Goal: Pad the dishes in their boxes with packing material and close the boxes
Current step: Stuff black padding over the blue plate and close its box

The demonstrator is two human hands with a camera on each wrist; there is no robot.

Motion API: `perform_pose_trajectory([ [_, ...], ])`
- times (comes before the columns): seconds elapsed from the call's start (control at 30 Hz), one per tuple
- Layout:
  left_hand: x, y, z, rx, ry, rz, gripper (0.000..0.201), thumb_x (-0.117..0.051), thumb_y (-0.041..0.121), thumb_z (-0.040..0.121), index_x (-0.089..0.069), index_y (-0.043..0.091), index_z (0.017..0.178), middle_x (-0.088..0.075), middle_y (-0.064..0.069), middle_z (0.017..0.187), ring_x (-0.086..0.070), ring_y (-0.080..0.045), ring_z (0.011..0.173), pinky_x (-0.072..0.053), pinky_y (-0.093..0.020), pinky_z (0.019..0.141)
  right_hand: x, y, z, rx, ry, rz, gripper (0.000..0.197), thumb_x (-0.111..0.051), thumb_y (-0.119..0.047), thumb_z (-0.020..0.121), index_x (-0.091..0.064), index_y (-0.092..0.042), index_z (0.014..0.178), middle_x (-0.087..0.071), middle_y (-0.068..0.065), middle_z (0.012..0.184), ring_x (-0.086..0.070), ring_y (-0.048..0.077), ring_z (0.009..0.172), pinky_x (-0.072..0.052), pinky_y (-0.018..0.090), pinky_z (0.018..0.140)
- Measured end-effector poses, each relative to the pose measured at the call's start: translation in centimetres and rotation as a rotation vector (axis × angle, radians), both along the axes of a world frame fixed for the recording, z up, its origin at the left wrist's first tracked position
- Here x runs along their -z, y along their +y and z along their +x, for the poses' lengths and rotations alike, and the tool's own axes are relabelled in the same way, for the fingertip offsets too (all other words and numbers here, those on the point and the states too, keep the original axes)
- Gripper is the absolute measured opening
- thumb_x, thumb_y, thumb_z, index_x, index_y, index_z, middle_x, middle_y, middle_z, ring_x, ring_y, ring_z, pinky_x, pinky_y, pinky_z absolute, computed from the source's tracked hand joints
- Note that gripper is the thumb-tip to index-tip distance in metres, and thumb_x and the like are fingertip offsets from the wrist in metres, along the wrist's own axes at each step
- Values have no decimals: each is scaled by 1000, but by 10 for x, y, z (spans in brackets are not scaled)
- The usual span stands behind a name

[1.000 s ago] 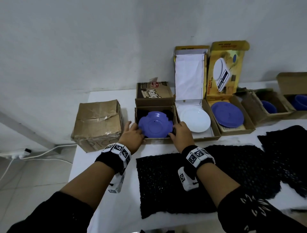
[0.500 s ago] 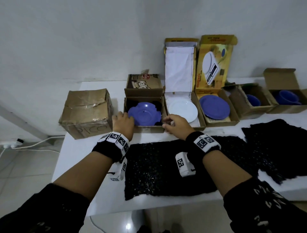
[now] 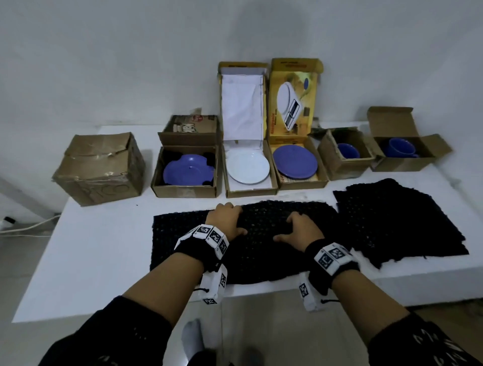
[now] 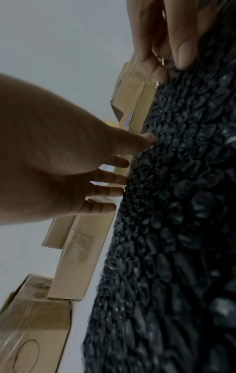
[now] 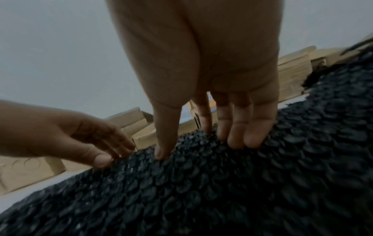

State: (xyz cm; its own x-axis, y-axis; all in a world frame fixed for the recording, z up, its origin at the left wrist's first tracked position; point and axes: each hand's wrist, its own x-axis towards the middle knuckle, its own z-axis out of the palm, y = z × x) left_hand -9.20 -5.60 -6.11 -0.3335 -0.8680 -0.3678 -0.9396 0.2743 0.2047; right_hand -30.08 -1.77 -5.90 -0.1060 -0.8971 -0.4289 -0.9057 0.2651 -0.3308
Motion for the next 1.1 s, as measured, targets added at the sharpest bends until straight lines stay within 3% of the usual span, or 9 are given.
perform_pose_trajectory([
  [0.13,8,2,-10,20,-81,-69,63,-67,46,80,-45,20,132,-47,-9,129,-43,-30,120,-40,-42,96,15,11,2,30,-3,-54,55,-76,-37,75,-45,-12,113,-50,11,118,-55,28,104,-49,38,85],
  [0.33,5,2,-13,8,25,-127,36,-67,40,82,-51,18,106,-56,-5,112,-52,-26,105,-40,-35,85,22,14,-5,13,-44,-123,34,-68,-30,84,-48,-14,106,-54,8,111,-55,24,95,-47,36,78],
  [0.43,-2,2,-10,-64,182,-77,36,-68,33,82,-46,19,106,-61,-4,104,-58,-23,96,-42,-32,77,18,12,-6,67,-94,-186,34,-66,-33,85,-51,-13,109,-55,9,110,-56,25,95,-48,35,78],
  [0.53,-12,-3,-6,-178,445,-3,45,-70,28,81,-49,20,119,-63,-4,106,-60,-21,98,-47,-32,84,8,8,-3,184,-174,-374,41,-63,-38,87,-51,-9,113,-51,12,115,-53,29,104,-47,39,87],
  [0.63,-23,-9,-3,-289,697,62,28,-66,25,86,-59,12,109,-67,-7,103,-63,-22,96,-49,-35,88,-9,3,8,270,-312,-499,56,-66,-43,84,-42,-7,119,-43,13,123,-49,31,109,-43,34,89],
  [0.8,-38,-18,5,-548,1080,210,22,-62,14,88,-55,10,109,-64,-11,106,-62,-25,99,-49,-33,85,-31,-18,32,421,-802,-234,83,-79,-45,67,-17,-30,120,-48,13,130,-55,27,112,-48,45,97],
  [0.87,-44,-21,12,-574,1160,240,28,-64,16,87,-56,12,114,-64,-6,110,-63,-19,98,-50,-26,80,-34,-28,40,463,-942,-178,82,-83,-41,61,-21,-32,113,-46,11,131,-54,25,115,-47,49,99],
  [1.0,-46,-33,37,-643,1149,32,40,-73,33,79,-55,11,107,-64,0,99,-62,-15,95,-50,-30,85,-51,-47,62,439,-1024,-230,54,-74,-10,78,-32,-19,110,-49,10,121,-56,24,108,-47,48,97],
  [1.1,-47,-44,62,-689,1212,-95,53,-79,20,74,-40,17,110,-59,-3,91,-60,-21,88,-51,-34,84,-58,-58,80,340,-916,-300,58,-79,-19,71,-33,-30,105,-54,12,113,-59,25,100,-50,48,90],
])
